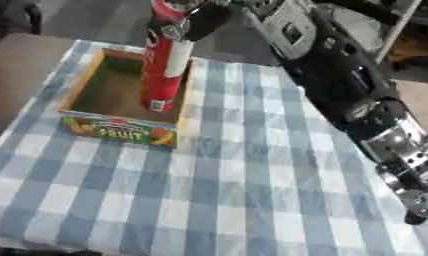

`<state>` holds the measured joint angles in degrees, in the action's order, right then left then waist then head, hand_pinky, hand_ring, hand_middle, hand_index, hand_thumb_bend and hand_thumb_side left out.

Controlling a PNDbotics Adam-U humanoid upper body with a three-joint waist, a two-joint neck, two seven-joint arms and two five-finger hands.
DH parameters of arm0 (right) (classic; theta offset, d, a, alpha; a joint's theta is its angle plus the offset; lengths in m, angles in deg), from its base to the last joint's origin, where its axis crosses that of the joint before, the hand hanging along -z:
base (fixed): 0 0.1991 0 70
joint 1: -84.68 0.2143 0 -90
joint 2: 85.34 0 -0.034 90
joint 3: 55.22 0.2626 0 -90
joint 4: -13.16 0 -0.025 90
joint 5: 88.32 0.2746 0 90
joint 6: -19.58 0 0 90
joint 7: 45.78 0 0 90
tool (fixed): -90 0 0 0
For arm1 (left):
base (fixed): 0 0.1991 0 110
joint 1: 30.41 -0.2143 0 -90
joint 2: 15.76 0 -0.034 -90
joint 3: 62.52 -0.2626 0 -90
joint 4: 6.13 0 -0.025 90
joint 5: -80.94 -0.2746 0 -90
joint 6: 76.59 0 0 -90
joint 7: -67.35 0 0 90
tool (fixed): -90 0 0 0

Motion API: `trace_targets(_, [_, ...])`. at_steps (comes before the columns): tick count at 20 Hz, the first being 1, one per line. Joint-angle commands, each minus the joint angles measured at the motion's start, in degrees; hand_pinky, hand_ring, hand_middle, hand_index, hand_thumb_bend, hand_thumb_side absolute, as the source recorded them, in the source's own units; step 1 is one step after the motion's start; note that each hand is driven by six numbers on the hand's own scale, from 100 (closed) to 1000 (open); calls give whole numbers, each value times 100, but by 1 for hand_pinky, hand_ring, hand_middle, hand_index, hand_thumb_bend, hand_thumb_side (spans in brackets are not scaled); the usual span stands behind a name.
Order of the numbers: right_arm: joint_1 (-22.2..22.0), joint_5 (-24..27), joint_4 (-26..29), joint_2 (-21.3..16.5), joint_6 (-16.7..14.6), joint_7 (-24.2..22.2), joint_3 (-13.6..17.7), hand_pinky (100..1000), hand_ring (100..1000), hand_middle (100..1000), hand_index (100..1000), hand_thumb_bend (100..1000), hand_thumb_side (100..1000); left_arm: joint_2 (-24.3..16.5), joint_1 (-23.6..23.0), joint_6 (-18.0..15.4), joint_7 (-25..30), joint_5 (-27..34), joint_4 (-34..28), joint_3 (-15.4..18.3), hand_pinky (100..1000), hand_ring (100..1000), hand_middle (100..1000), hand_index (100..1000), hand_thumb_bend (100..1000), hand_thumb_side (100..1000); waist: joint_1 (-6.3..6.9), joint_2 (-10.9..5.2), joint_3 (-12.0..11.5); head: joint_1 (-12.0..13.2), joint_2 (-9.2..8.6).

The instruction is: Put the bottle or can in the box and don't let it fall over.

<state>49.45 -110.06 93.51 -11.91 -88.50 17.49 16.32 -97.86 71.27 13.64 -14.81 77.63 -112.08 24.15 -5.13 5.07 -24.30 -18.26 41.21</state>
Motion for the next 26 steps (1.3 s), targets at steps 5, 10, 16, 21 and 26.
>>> trace_targets(5, [61,-379,75,31,-376,-700,-75,702,793,891,979,279,428,7,117,-6,28,22,-110,-8,680,511,510,670,396,618,18,-44,-31,-41,-86])
trace_targets(10, [68,-568,206,62,-561,-997,-84,928,980,1000,1000,340,515,11,125,-5,30,23,-111,-11,680,511,510,670,397,618,10,-45,-36,-49,-97])
trace_targets(16, [63,-438,462,1,-470,-367,15,939,963,986,1000,334,508,5,109,-3,19,17,-108,1,680,511,510,670,399,617,17,-54,11,-28,-108])
trace_targets(21, [-55,315,901,-308,-113,215,208,891,920,951,1000,288,488,-27,31,1,-27,-4,-94,49,680,510,509,670,400,616,36,-108,168,89,-81])
trace_targets(26, [-610,1528,1919,-942,241,783,653,844,875,910,994,207,406,-82,-78,1,-99,-30,-80,122,680,510,509,670,401,616,57,-195,432,312,35])
